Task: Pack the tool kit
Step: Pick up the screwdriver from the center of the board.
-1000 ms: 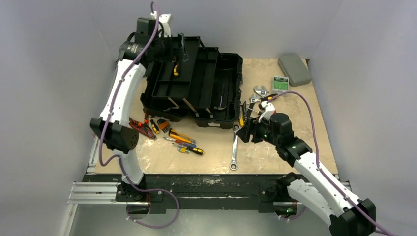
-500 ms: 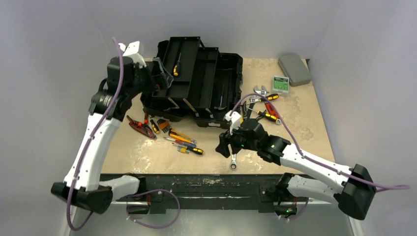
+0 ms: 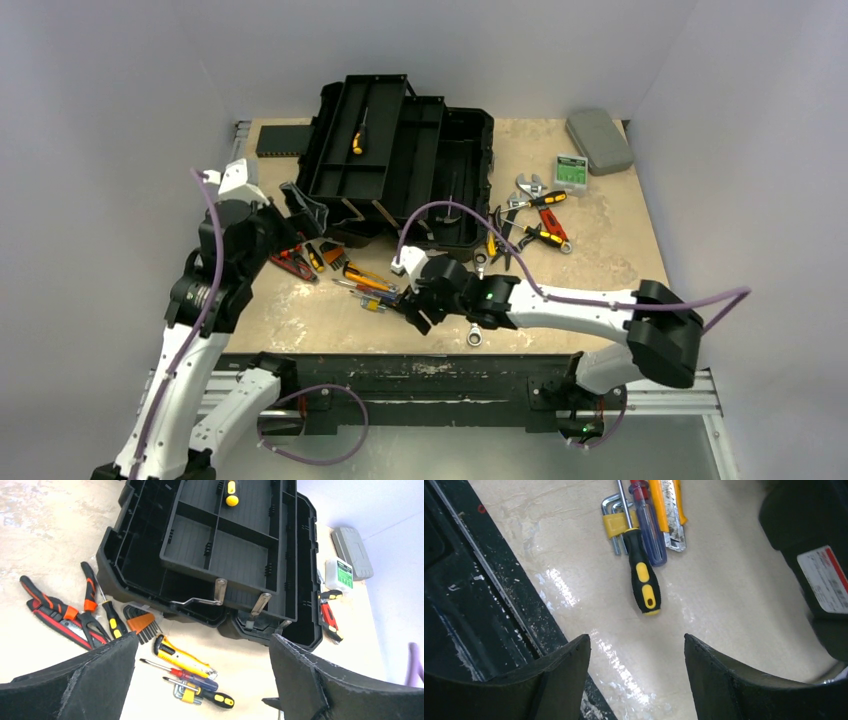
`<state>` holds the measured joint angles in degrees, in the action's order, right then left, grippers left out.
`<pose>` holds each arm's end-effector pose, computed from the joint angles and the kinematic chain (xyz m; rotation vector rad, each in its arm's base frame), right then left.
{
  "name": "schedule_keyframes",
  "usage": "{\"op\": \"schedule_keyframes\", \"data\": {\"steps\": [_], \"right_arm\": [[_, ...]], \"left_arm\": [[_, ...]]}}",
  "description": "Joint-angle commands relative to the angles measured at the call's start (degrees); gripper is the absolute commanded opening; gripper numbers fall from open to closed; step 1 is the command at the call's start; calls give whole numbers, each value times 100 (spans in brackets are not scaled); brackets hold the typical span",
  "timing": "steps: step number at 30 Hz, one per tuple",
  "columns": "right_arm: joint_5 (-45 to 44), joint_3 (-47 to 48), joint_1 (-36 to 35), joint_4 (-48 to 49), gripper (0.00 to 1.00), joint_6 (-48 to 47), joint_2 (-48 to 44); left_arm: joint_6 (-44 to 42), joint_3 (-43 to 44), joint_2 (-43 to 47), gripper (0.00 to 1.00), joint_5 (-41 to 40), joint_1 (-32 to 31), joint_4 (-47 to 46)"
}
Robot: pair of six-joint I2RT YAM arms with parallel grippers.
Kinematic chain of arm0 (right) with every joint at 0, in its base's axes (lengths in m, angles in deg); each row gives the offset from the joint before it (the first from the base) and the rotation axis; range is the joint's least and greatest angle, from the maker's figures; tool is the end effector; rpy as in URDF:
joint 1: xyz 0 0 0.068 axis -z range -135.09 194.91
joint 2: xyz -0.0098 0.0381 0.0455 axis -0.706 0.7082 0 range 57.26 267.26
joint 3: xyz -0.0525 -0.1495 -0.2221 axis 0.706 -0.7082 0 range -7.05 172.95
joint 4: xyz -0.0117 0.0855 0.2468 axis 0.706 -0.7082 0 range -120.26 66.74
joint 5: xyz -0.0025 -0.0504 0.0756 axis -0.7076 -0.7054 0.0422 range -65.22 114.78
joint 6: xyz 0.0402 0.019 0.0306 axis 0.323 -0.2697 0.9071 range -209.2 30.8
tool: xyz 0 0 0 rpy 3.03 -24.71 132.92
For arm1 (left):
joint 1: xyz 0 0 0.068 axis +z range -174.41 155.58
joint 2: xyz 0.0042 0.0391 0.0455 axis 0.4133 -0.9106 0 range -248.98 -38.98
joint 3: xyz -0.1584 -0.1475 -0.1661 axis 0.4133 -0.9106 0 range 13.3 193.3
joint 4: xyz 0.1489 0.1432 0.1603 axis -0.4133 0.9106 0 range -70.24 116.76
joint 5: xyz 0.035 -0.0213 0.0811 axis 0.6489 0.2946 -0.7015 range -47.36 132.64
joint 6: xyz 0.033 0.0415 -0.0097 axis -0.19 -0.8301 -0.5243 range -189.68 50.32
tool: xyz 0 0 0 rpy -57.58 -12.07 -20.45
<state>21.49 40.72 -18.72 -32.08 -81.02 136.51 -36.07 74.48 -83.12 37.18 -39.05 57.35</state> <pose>0.1326 0.2629 0.2253 -1.0625 2.0887 0.5821 0.1456 -0.0345 0.3882 -0.3859 1.9178 -0.4689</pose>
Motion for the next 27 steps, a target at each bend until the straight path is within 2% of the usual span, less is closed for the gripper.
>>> {"op": "schedule_keyframes", "data": {"steps": [1,12,20,21,24,25,27], "right_arm": [[-457,517,-264,196,67,-354,575],[-731,1190,-457,216,63,-441,2108],[-1041,1405,-461,57,56,-427,2557],[-1029,1421,-457,53,51,-431,2579],[-963,1443,-465,15,17,-472,2549],[-926,1408,-470,27,10,-491,2473],[-754,1241,-472,129,4,-588,2211]], "left_arm": [[69,-294,499,100,-244,24,108],[598,-1062,1441,100,-1615,22,1296],[635,-1213,1558,100,-1836,22,1336],[646,-1226,1550,100,-1822,22,1320],[710,-1280,1548,100,-1795,22,1291],[731,-1310,1557,100,-1774,22,1273],[779,-1381,1564,100,-1733,22,1252]]}}
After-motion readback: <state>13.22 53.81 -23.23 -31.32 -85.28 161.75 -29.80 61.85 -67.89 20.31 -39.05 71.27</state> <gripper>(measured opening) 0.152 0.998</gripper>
